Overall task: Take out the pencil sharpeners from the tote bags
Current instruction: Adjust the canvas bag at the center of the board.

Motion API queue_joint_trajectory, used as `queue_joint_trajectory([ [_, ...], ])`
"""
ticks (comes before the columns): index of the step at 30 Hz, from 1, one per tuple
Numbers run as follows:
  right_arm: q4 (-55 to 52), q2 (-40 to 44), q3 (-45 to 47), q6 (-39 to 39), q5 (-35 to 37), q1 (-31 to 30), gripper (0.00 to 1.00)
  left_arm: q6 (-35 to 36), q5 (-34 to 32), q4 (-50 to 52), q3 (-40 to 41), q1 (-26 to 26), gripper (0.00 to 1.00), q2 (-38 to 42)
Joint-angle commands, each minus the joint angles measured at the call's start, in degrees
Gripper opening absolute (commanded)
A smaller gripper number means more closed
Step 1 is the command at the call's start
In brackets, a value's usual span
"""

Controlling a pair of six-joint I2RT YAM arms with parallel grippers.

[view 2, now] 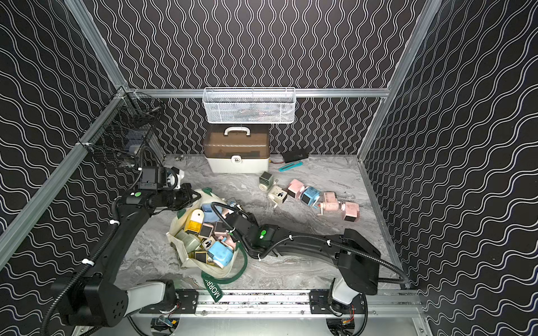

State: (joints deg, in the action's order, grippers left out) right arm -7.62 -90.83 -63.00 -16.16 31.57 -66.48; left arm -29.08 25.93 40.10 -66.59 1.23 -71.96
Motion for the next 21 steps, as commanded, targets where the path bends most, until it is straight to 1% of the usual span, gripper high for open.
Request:
queue_joint_trajectory([
  [1, 3.26, 2.77, 3.11, -2.71, -1.47, 2.13, 0.07, -1.89, -3.66, -3.81, -3.2, -2.44, 0.0, -0.91],
  [5, 8.07, 4.25, 6.75, -3.55, -5.4, 4.56, 0.05, -3.58, -7.01, -7.0, -8.62, -7.02, 0.0, -4.01],
  [7, 9.45, 4.25, 7.57, -2.81, -6.24, 4.58, 0.05, -2.04, -8.23, -5.99, -12.63, -8.75, 0.0, -6.98],
  [9, 10.86, 4.04, 8.38, -3.11, -7.63, 4.59, 0.06, -0.11, -9.2, -5.64, -14.94, -9.23, 0.0, -9.14],
  [16, 9.51, 0.92, 6.62, -3.18, -11.46, 4.65, 0.06, 8.05, -13.34, -11.72, -10.41, -9.18, 0.0, -9.7],
  [18, 10.7, 1.21, 7.38, -2.51, -12.88, 4.69, 0.07, 9.54, -13.7, -11.25, -10.34, -8.47, 0.0, -9.7],
  [19, 11.11, 1.45, 7.73, -2.26, -13.41, 4.66, 0.07, 10.09, -13.52, -11.18, -10.35, -8.48, 0.0, -9.76],
  [21, 12.44, 2.7, 8.76, -0.55, -14.92, 4.67, 0.07, 10.18, -10.43, -13.44, -8.83, -8.21, 0.0, -9.62],
])
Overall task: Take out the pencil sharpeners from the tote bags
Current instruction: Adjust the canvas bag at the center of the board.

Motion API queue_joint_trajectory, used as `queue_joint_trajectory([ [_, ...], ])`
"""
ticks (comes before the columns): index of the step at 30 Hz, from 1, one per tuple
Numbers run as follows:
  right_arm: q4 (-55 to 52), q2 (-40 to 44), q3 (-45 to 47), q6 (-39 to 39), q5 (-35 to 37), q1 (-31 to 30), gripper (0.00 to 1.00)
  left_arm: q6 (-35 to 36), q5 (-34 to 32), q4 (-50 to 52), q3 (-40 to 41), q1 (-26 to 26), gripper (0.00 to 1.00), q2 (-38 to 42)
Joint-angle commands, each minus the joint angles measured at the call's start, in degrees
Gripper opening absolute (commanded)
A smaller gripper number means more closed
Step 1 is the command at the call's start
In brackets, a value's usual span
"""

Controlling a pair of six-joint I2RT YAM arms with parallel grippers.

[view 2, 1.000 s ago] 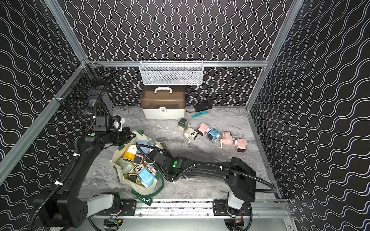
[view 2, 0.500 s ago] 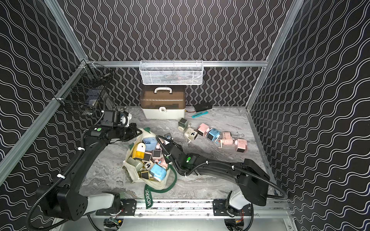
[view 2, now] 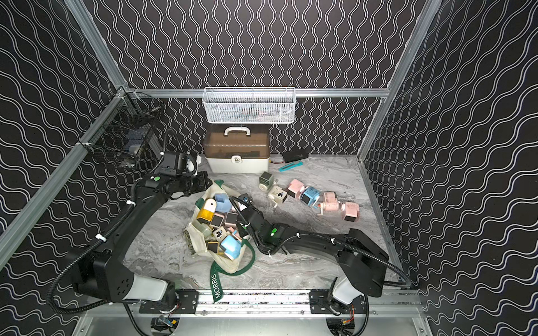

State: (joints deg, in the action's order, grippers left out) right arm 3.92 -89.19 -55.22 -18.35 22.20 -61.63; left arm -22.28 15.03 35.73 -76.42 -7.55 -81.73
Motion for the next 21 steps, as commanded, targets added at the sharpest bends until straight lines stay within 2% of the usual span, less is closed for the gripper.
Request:
queue_joint_trajectory([
  [1, 1.21, 1.7, 1.37, 2.2, -5.96, -0.17, 0.08, 2.94, 3.4, -9.95, 1.5, 1.21, 0.0, -0.09],
  [3, 1.27, 3.59, 2.28, 3.19, -5.29, -0.2, 0.1, 1.36, 7.51, -11.76, 2.42, 3.18, 0.0, -0.53],
  [7, -1.79, 6.38, 2.63, 1.7, 4.37, 0.18, 0.08, 0.21, 8.44, -12.61, 3.03, 5.0, 0.0, -0.88],
  [8, -2.2, 6.71, 2.77, 0.95, 7.95, 0.12, 0.13, 0.28, 8.55, -13.05, 3.32, 5.1, 0.0, -0.68],
  [9, -2.91, 6.92, 2.69, -0.66, 10.66, 0.25, 0.26, 0.01, 8.85, -13.66, 3.75, 5.18, 0.0, -0.41],
  [10, -3.06, 7.33, 2.73, -0.8, 11.36, 0.48, 0.43, 0.0, 10.12, -14.36, 4.13, 5.31, 0.0, -0.08],
  [11, -2.27, 8.02, 3.11, 0.54, 10.16, 0.47, 0.58, 0.09, 11.07, -15.35, 4.79, 5.27, 0.0, 0.44],
  [13, -0.23, 10.35, 4.4, 3.14, 7.0, 0.48, 0.68, -0.05, 11.19, -16.46, 5.64, 5.36, 0.0, 1.35],
  [16, 3.55, 15.74, 7.24, 3.69, 0.87, 0.43, 0.75, 0.22, 10.55, -16.6, 5.85, 5.38, 0.0, 1.92],
  [21, 6.8, 22.77, 9.11, 7.0, -15.0, 0.39, 0.75, -0.42, 10.73, -16.74, 5.85, 5.73, 0.0, 2.35],
])
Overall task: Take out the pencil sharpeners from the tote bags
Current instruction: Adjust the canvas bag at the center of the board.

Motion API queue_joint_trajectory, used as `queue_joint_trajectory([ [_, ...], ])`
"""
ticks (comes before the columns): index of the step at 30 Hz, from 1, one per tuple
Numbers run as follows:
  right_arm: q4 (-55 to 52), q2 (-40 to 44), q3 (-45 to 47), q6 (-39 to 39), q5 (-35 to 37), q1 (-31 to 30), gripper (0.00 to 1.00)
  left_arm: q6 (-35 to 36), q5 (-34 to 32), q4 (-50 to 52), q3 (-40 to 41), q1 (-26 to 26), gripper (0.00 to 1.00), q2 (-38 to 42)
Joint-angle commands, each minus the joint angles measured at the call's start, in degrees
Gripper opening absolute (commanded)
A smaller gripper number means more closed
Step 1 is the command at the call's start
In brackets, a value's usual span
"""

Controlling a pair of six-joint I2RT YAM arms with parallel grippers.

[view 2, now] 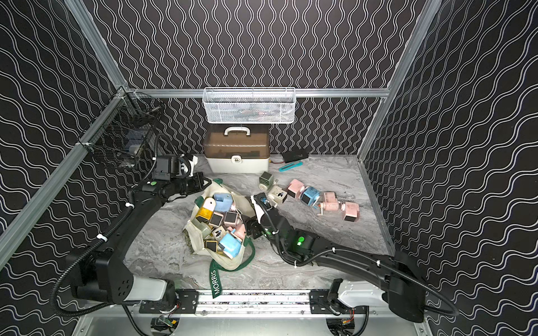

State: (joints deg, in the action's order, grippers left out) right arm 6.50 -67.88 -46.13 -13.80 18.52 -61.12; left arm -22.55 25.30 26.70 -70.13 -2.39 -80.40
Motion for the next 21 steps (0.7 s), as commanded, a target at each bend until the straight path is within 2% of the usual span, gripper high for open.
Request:
queue_joint_trajectory([
  [1, 3.59, 1.2, -0.88, 2.74, -13.62, -0.05, 0.75, -0.41, 0.52, -7.91, -0.37, 0.73, 0.0, 1.25],
  [5, -2.66, -4.24, -7.8, 4.05, -18.95, -1.76, 0.73, -1.71, 2.58, -8.58, -0.05, 1.5, 0.0, 0.91],
  [9, -12.6, -12.21, -17.95, 7.06, -15.6, -6.14, 0.73, -1.7, 3.88, -4.43, -2.2, 2.66, 0.0, -0.64],
  [13, -24.47, -20.96, -28.21, 5.7, -11.97, -6.65, 0.72, -2.92, 5.11, -5.04, -1.69, 4.4, 0.0, -0.94],
  [18, -20.3, -24.11, -24.14, 5.5, -7.7, -6.51, 0.69, -2.68, 4.32, -4.55, -1.55, 4.68, 0.0, -0.1],
  [21, -22.04, -26.14, -24.68, 5.11, -6.81, -6.54, 0.66, -2.77, 4.58, -4.17, -1.68, 4.68, 0.0, -0.11],
])
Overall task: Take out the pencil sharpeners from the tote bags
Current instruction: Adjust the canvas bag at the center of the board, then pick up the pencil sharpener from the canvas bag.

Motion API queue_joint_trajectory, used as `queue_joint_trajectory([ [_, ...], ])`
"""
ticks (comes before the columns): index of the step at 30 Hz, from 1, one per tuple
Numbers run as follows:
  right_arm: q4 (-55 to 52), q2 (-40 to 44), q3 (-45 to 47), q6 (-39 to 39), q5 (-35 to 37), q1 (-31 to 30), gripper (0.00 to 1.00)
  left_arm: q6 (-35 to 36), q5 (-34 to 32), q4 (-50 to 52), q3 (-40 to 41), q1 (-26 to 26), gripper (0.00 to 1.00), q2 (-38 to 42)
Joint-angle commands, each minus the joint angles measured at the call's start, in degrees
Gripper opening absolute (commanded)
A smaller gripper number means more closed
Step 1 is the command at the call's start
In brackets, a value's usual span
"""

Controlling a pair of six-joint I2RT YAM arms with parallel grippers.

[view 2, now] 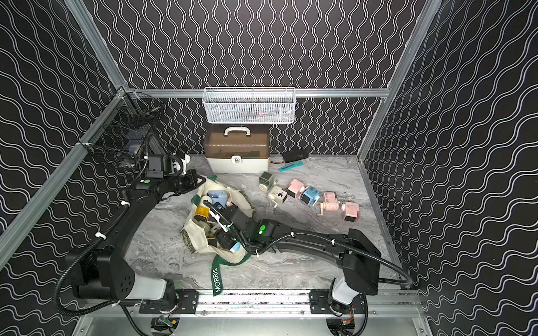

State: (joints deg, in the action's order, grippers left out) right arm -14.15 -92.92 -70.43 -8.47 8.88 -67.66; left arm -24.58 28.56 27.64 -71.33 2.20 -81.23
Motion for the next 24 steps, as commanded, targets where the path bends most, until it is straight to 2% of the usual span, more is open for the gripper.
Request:
queue_joint_trajectory([
  [1, -1.89, -1.82, -0.41, -0.46, 3.82, 0.04, 0.65, -0.65, 1.31, -4.97, -0.56, 0.09, 0.0, 0.64],
  [3, -1.66, -3.29, 0.13, -0.75, 6.05, 0.24, 0.63, -0.52, 1.02, -4.52, -0.63, 0.09, 0.0, 0.88],
  [7, -2.28, -7.08, -0.77, 0.02, 4.76, 0.56, 0.63, -0.55, 1.06, -4.52, -0.57, 0.13, 0.0, 1.37],
  [12, -4.17, -10.46, -2.23, -0.22, 8.25, 0.61, 0.81, -0.99, 2.0, -4.5, -0.65, 0.09, 0.0, 1.42],
  [15, -4.16, -10.98, -1.92, -0.3, 8.03, 1.07, 0.85, -1.52, 2.47, -4.7, -0.65, 0.09, 0.0, 1.29],
  [19, -4.84, -13.05, -2.47, -1.06, 5.75, 2.47, 0.85, -1.7, 2.38, -4.35, -0.67, 0.09, 0.0, 1.25],
  [22, -5.74, -15.8, -3.85, -0.82, 2.89, 2.68, 0.82, -1.55, 2.01, -4.17, -0.74, 0.09, 0.0, 1.48],
  [24, -7.02, -17.79, -5.25, -0.88, 3.41, 2.69, 0.8, -1.53, 1.86, -4.08, -0.65, 0.09, 0.0, 1.54],
])
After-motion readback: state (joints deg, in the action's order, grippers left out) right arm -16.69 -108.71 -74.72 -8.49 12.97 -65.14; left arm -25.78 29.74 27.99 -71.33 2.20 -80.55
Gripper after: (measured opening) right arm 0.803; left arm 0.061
